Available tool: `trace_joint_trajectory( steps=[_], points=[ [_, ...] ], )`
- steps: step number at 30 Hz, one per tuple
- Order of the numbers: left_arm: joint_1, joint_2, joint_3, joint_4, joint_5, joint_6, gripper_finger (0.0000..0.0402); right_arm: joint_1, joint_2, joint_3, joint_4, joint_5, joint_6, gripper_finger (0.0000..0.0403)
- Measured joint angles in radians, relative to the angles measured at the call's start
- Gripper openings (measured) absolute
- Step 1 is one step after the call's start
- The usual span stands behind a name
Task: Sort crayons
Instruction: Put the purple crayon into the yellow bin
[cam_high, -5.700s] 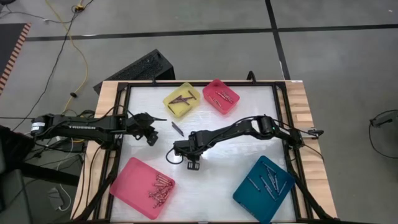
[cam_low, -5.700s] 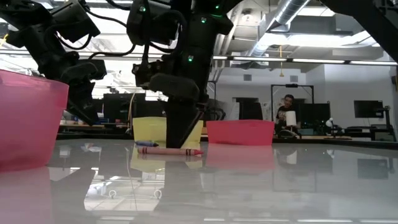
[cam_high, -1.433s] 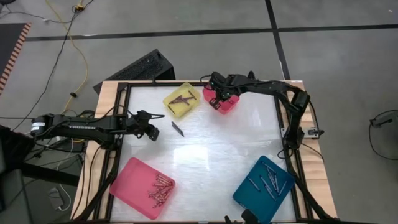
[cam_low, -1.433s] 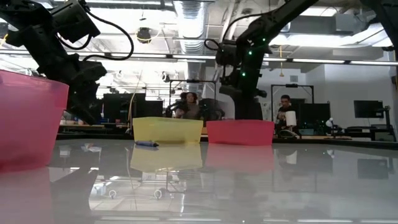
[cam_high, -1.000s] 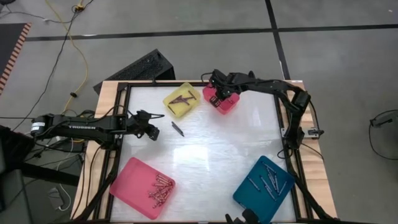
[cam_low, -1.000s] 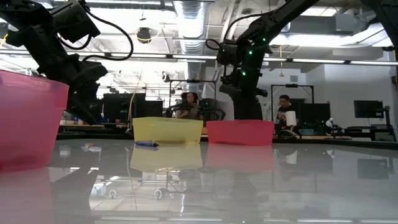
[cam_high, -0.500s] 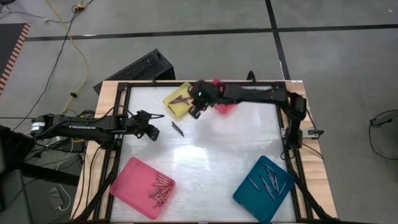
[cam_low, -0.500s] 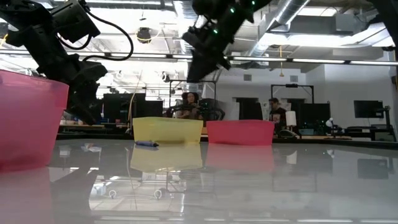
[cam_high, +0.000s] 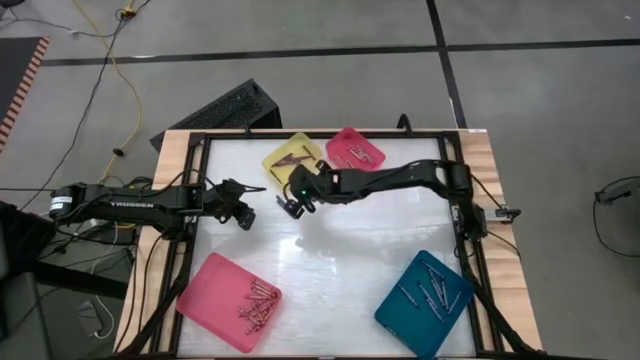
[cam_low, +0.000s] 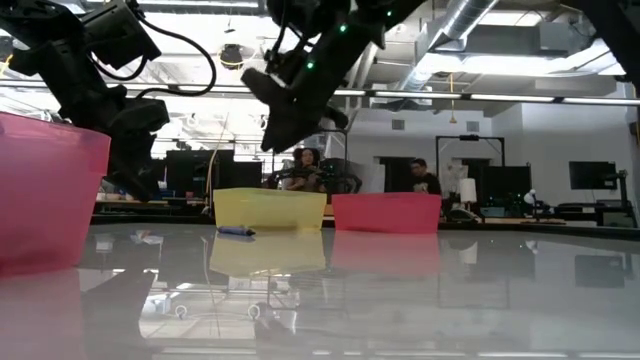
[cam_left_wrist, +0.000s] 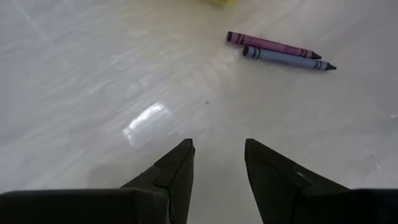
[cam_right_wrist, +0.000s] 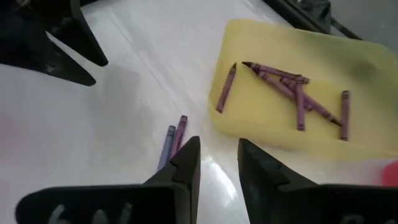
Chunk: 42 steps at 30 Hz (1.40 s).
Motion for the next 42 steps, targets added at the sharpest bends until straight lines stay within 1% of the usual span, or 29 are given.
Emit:
trace_joint_trajectory(
  steps=[2,4,9,13,18,22,28,39,42],
  points=[
    [0.000,0.000,0.000,-0.001,0.000,0.011,0.0133,0.004,0.008,0.000,0.021,-0.002,0.016,0.0102],
    [0.000,0.000,0.000,-0.003,0.000,0.016,0.0133,0.006,0.054,0.000,0.056,-0.008,0.019,0.0102],
    [0.000,0.000,0.000,-0.018,0.000,0.027,0.0133,0.009,0.111,0.000,0.092,-0.055,0.026,0.0102],
    [0.000,0.000,0.000,-0.021,-0.001,0.036,0.0133,0.011,0.136,0.000,0.131,-0.065,0.011,0.0102],
    [0.000,0.000,0.000,-0.021,0.000,0.058,0.0133,0.018,0.183,0.001,0.194,-0.132,0.015,0.0102],
    [0.000,0.000,0.000,-0.021,0.001,0.062,0.0133,0.021,0.187,0.000,0.172,-0.136,0.015,0.0102],
    [0.000,0.000,0.000,-0.020,0.018,0.091,0.0133,-0.006,0.181,0.001,0.170,-0.133,0.011,0.0102],
    [0.000,0.000,0.000,-0.020,-0.002,0.092,0.0133,-0.011,0.183,0.000,0.168,-0.136,0.005,0.0102],
    [0.000,0.000,0.000,-0.019,-0.002,0.092,0.0133,-0.009,0.201,0.000,0.172,-0.137,0.014,0.0102]
  ],
)
